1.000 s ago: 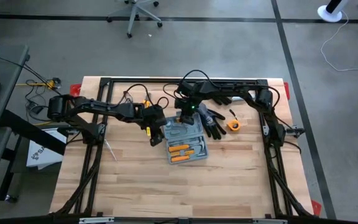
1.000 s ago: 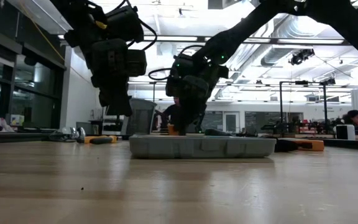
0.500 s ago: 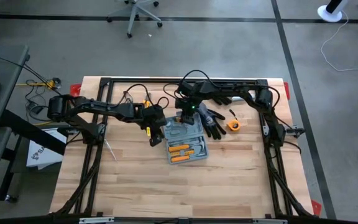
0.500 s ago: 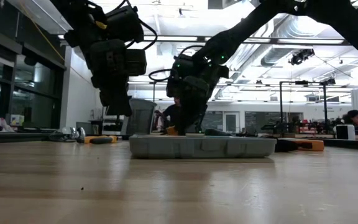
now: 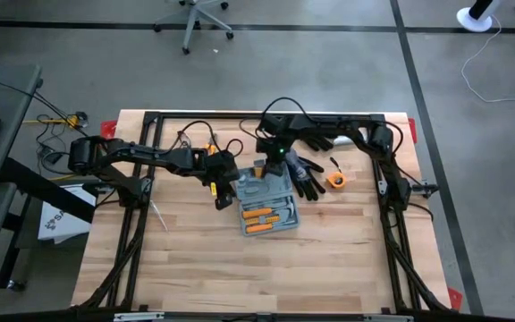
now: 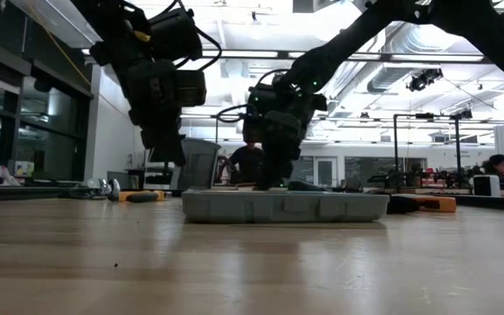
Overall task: Prefit tool cases
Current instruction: Put the yellow hex keys into the gray toolbox
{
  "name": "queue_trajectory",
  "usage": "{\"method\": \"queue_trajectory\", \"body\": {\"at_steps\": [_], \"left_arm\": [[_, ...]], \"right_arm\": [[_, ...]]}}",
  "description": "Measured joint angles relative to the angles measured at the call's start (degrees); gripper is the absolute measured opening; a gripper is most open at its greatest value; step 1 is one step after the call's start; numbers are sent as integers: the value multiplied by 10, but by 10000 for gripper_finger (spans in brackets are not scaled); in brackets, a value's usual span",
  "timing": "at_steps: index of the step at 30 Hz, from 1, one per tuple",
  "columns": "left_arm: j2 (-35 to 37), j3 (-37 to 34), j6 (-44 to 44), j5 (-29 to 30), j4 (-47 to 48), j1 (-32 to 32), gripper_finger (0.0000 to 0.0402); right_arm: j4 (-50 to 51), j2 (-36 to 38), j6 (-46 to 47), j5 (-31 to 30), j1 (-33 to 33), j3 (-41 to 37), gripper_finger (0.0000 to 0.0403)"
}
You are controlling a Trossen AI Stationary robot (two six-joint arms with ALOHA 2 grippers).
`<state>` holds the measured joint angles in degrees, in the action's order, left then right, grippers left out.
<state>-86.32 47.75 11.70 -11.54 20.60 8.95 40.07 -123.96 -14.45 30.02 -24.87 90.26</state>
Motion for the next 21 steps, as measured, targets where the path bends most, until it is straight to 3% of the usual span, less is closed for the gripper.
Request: {"method": "queue_trajectory", "body": {"at_steps": [10, 13, 16, 21], "left_arm": [[0, -2, -5, 8, 5, 0, 0], [0, -2, -7, 39, 5, 0, 0], [0, -2, -2, 70, 4, 1, 0], [0, -2, 2, 73, 4, 4, 0]], "right_arm": [[5, 35, 22, -2, -6, 0, 67], [-15, 40, 64, -42, 4, 0, 59], [-50, 40, 96, -91, 31, -1, 21], [-139, 30, 158, -136, 72, 0, 3]]}}
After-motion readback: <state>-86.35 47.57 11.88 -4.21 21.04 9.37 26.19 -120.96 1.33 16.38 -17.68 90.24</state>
